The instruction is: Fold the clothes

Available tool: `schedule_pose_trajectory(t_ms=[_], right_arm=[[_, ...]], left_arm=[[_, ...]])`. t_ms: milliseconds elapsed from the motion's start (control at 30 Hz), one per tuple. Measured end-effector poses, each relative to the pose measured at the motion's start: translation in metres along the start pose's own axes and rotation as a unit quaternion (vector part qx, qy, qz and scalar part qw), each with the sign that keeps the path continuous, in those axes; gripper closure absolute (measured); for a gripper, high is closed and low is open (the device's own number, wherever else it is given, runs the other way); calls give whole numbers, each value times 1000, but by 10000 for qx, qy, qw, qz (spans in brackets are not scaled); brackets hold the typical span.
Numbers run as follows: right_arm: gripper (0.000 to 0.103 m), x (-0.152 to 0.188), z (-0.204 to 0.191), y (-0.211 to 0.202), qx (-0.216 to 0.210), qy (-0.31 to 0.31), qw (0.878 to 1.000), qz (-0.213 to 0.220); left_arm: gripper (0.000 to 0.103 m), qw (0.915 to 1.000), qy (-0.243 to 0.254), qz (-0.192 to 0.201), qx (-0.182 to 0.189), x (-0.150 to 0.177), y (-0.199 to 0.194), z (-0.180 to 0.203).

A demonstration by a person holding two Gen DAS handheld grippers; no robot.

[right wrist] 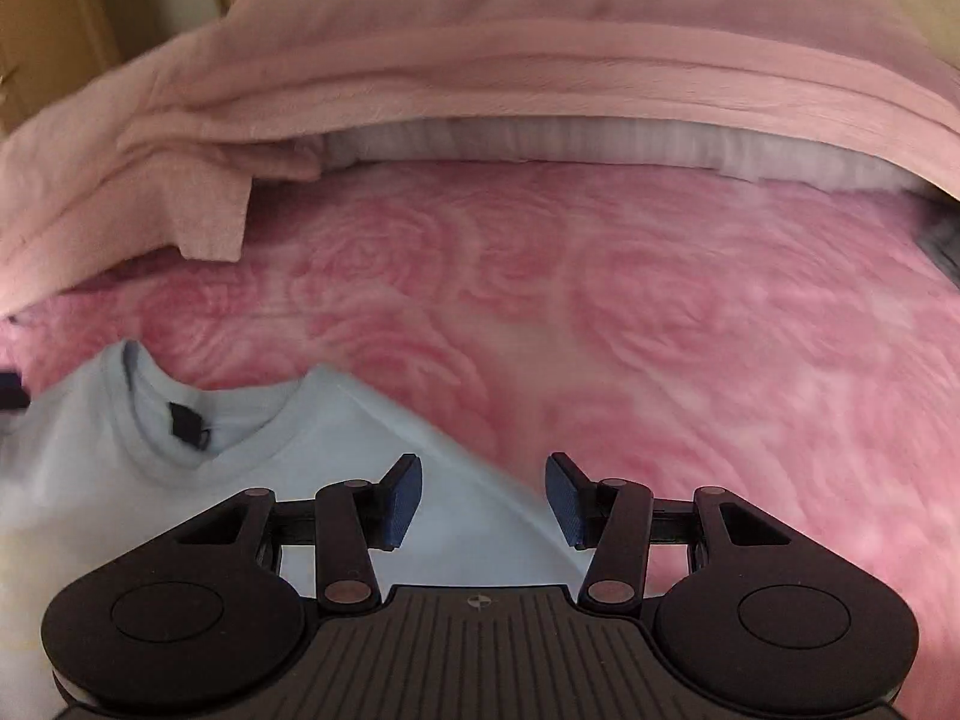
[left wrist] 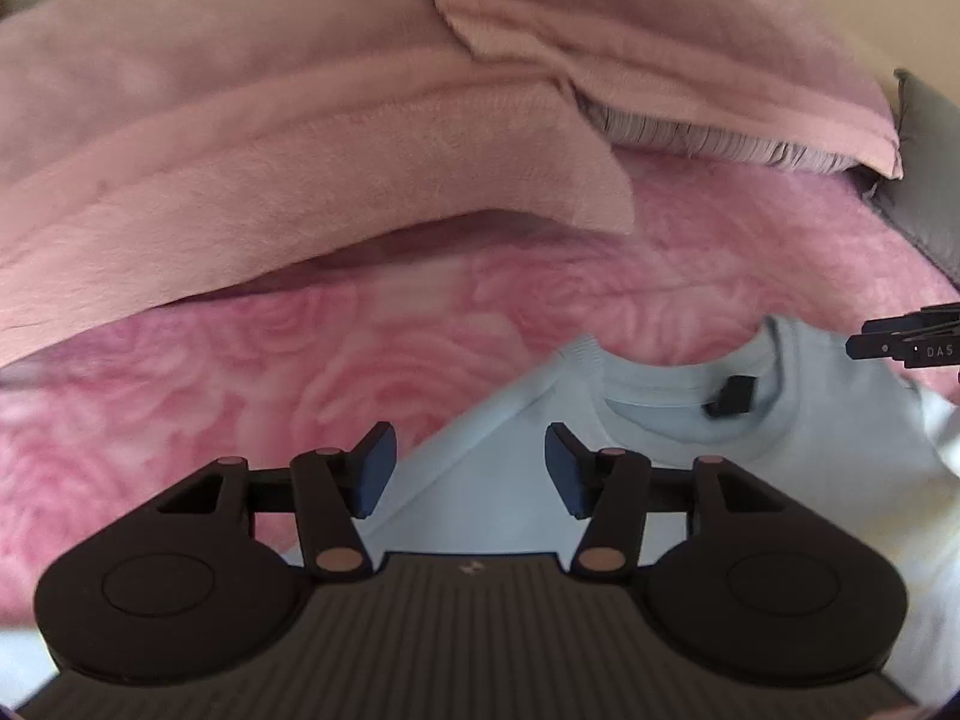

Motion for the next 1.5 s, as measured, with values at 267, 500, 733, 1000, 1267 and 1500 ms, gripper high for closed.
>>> schedule_pose_trajectory(t_ms=[267, 500, 733, 1000, 1267, 1500], right_arm=[[101, -7, -19, 17, -166, -707, 9971, 211], [101, -32, -28, 26, 113, -700, 9943, 791], [49, -14, 8, -15, 589, 281, 9934, 946], [49, 131, 82, -107, 246, 1657, 9859, -4], [56, 262, 140, -221, 1800, 2413, 9534, -206], [56, 223, 15, -227, 791, 1463, 9859, 191]], left_arm=[[103, 9926, 1083, 399, -377, -4, 16, 9], [95, 9913, 642, 375, -1082, -12, 27, -16], [79, 9877, -33, 755, -1367, 3, -29, -22], [84, 9968, -788, -90, -80, 107, -74, 35], [87, 9894, -1128, -663, -634, 209, -148, 46], [86, 9925, -1021, -378, -553, 223, -185, 80]])
Point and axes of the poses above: each gripper's, at about its wrist camera, not at the fingertips, and y roughly the way its jaws point, z to its right, x to its underside, the point moved 10 cm from there along y, roughly the way its jaws point, and after that the axes turned 2 degrees about -z, right-handed, at the moved point
